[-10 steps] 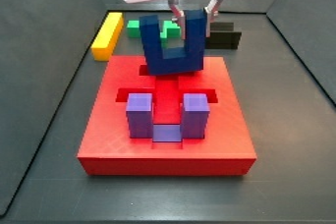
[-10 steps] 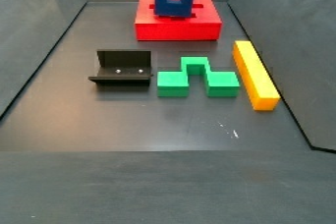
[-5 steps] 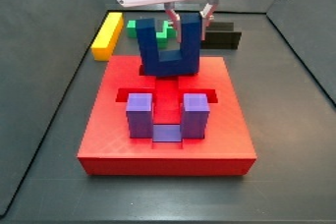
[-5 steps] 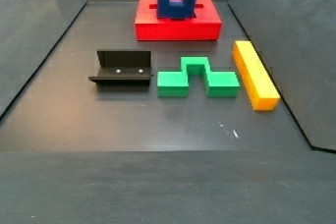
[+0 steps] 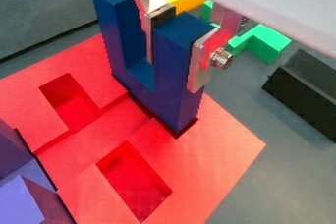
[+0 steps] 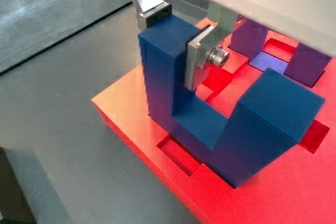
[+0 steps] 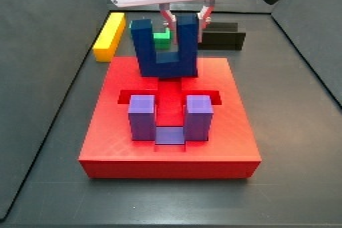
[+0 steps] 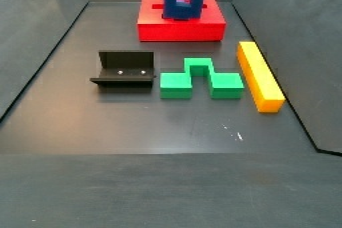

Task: Pick up the blue object. Move up. Move to above the board. Insert the blue object.
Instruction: Insert the blue object.

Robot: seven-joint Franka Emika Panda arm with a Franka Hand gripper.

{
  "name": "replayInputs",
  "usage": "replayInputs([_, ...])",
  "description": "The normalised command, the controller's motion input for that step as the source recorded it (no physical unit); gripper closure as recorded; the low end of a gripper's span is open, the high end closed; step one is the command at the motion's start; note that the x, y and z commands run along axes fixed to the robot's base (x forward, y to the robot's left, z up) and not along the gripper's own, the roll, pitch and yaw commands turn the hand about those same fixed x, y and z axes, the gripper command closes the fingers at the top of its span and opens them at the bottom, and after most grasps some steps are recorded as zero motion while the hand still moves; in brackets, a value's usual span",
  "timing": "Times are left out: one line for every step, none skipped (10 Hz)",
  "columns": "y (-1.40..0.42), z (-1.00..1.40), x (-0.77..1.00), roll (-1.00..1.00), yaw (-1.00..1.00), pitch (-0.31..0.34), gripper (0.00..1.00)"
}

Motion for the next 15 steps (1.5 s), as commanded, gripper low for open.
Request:
replayInputs([-0.03, -0.13, -0.16, 0.00, 0.00, -0.011, 1.00])
replayInputs([-0.01, -0.18, -0.07, 0.02, 0.00, -0.007, 1.00])
replayInputs([0.00, -0.26, 0.00, 0.01, 0.03, -0.004, 1.00])
replayInputs([0.00, -0.34, 0.00, 0.00, 0.09, -0.020, 1.00])
replayInputs([0.00, -0.36, 0.00, -0.09, 0.06, -0.036, 1.00])
replayInputs([0.18, -0.31, 0.11, -0.14, 0.00, -0.001, 1.00])
replayInputs([0.20, -0.45, 0.12, -0.18, 0.00, 0.000, 1.00])
replayInputs([0.03, -0.51, 0.04, -0.08, 0.00, -0.011, 1.00])
replayInputs([0.00, -0.52, 0.10, -0.05, 0.00, -0.003, 1.00])
replayInputs([0.00, -0.48, 0.02, 0.00, 0.00, 0.000, 1.00])
replayInputs([0.00, -0.32, 0.00, 0.00, 0.00, 0.000, 1.00])
replayInputs([0.00, -0.32, 0.00, 0.00, 0.00, 0.000, 1.00])
replayInputs([-0.01, -0.39, 0.00, 0.00, 0.00, 0.000, 1.00])
replayInputs([-0.05, -0.34, 0.00, 0.00, 0.00, 0.000, 1.00])
replayInputs([-0.01, -0.19, 0.00, 0.00, 0.00, 0.000, 1.00])
